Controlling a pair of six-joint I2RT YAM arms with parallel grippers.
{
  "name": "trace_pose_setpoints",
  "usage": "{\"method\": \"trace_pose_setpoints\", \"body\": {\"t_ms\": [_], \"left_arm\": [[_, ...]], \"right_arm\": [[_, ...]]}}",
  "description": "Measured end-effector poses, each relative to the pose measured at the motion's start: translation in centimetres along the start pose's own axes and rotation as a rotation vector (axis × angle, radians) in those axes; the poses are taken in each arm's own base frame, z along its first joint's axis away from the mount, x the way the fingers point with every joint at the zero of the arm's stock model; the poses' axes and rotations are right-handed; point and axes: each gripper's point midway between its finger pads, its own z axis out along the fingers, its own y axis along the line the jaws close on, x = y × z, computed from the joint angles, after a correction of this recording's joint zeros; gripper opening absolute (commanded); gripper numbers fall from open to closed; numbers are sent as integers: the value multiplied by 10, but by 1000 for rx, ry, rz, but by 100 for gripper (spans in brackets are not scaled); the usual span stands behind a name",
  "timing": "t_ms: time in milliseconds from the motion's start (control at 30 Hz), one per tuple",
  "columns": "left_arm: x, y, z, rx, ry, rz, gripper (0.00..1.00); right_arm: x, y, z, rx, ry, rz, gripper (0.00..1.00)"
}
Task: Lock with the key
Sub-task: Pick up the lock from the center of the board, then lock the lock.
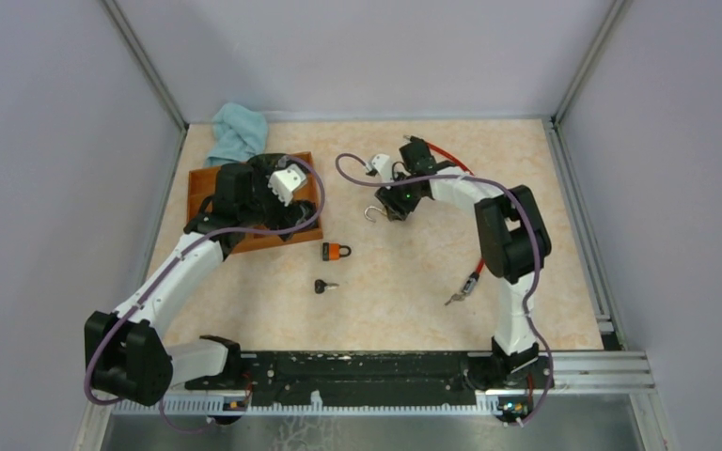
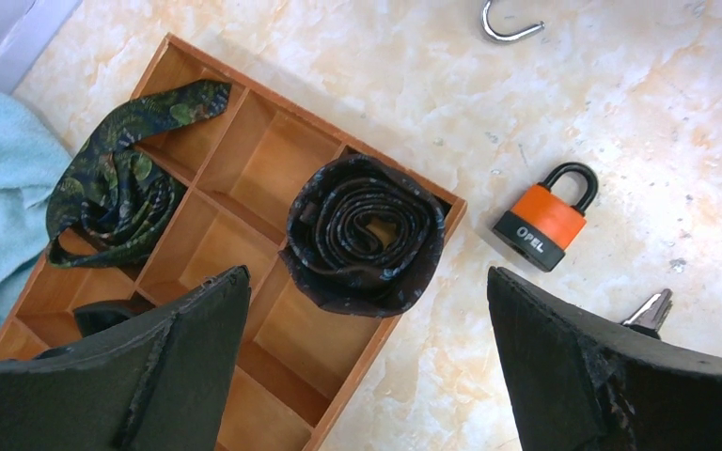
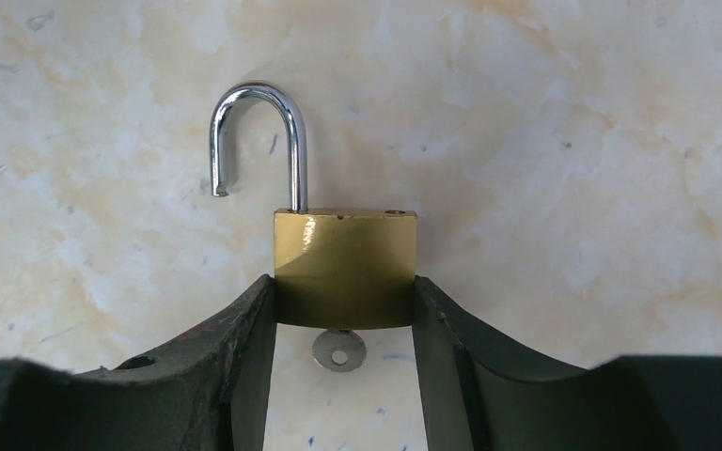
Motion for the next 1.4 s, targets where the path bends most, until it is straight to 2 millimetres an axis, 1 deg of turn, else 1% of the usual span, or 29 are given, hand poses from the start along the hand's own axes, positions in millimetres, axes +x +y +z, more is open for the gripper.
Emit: {"method": "trace_pose_setpoints", "body": {"t_ms": [67,133,233,367,467,533,600,667,767,833,967,1067,1200,1400], "left_arm": [[-4,-3,1,16,-18,-9,100],[-10,-7,2,39,-47,-16,100],[-18,-15,3,87,-84,-29,99],[-33,-25,9,184,-130,-43,91],[-49,-38,12,291,-183,-41,85],[-61,-49,11,379,-227,-45,81],[-75,-59,10,464,-267,-55,76],[-87,-68,8,536,-300,-64,73],[-100,-79,5,623,-328,-88,69],[-105,-87,3,672,-335,-103,67],[-113,-110,2,780,-324,-139,61],[-116,-124,4,844,-302,-172,56],[-116,-141,9,894,-260,-203,51],[-112,-155,16,930,-204,-240,42]], "right_arm": [[0,5,-12,6,-9,-4,0],[-6,8,-28,20,-34,-14,0],[-23,12,-59,53,-95,-38,0],[-53,16,-102,87,-199,-82,0],[-73,27,-136,87,-279,-117,0],[-80,38,-152,68,-324,-136,0],[-81,53,-164,30,-360,-150,0],[-79,67,-170,-12,-383,-156,0],[-72,85,-170,-79,-402,-145,0],[-67,94,-168,-122,-404,-130,0],[-61,107,-165,-177,-413,-111,0],[-58,114,-166,-205,-425,-103,0],[-57,120,-168,-227,-440,-101,0],[-61,122,-170,-231,-468,-112,0]]}}
